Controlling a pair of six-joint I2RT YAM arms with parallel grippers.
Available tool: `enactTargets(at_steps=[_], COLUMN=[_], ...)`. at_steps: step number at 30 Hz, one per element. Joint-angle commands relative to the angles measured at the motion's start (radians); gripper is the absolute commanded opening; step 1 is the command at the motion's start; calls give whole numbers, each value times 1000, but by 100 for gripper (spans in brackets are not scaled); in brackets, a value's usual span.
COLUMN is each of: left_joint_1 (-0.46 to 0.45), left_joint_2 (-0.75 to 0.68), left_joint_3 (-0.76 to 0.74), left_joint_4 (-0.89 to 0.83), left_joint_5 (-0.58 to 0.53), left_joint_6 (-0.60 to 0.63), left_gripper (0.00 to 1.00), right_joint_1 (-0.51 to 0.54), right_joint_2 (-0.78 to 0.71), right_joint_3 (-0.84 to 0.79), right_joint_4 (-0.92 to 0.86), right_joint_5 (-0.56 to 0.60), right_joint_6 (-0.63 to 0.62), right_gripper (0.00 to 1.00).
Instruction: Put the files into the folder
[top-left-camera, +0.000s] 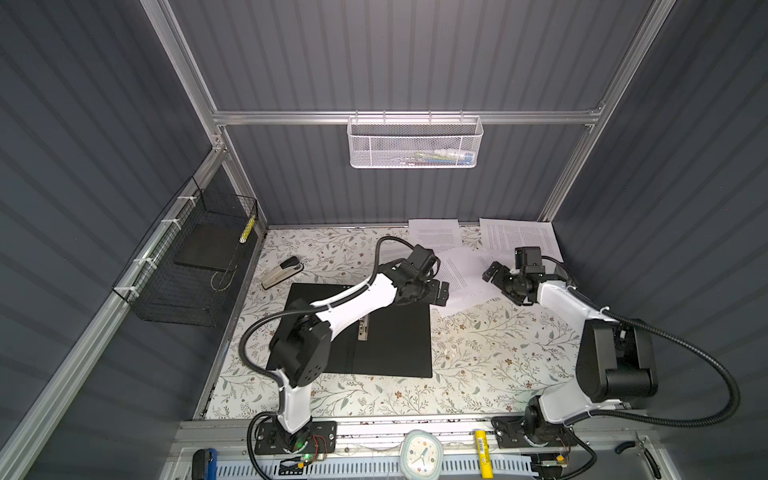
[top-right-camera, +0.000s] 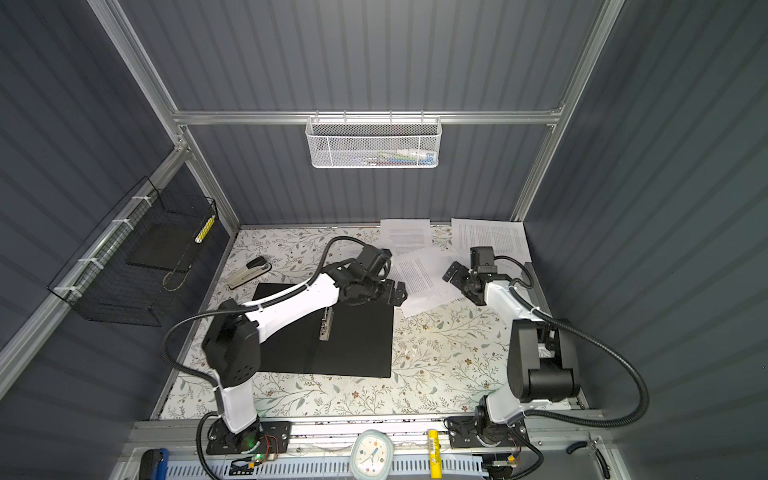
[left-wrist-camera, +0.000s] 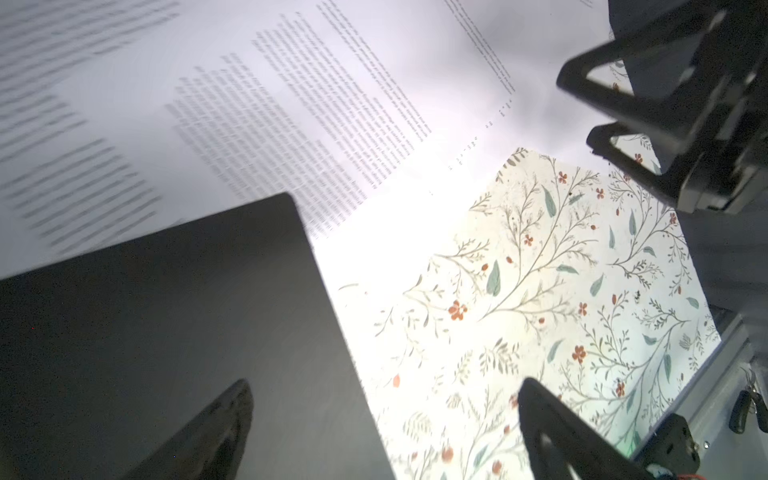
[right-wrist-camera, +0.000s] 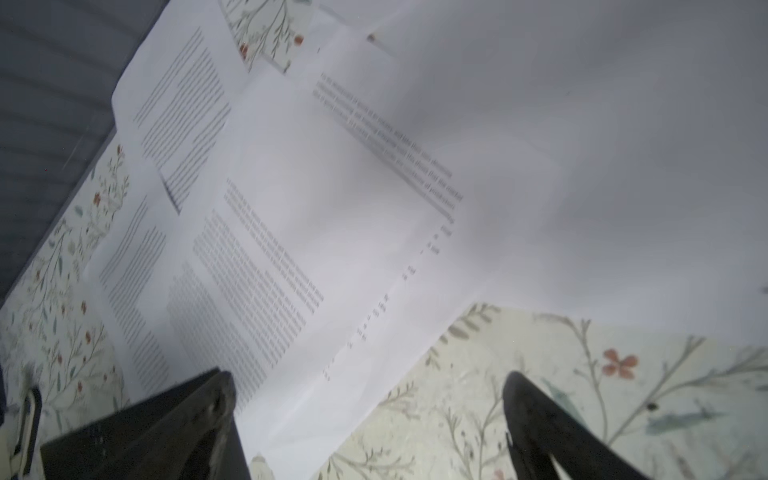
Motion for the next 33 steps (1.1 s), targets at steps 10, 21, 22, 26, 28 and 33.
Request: enactTargets(at_steps=[10,21,22,26,28,33], left_joint_1=[17,53,55,56,59,67], left_joint_2=[352,474,478,485,496,517], left_joint_3=[376,471,465,440,440,441], left_joint_4=[-38,-18,-17,-17,-29,-55], left_joint_5=[90,121,124,132,141,166], left_joint_6=[59,45,48,60,70,82], left_gripper=[100,100,100,100,100,100], right_joint_1=[-37,-36,-36,-32,-28,-16], right_joint_2=[319,449,463,489,489,494], right_joint_3=[297,448,462,469,471,482], right_joint_4=[-115,-248,-260,-248,-250,-267], right_joint_5=[-70,-122,-135,-173,-173,-191], right_joint_6=[-58,-54,-50,-30,-28,-25], right_gripper=[99,99,99,99,99,99])
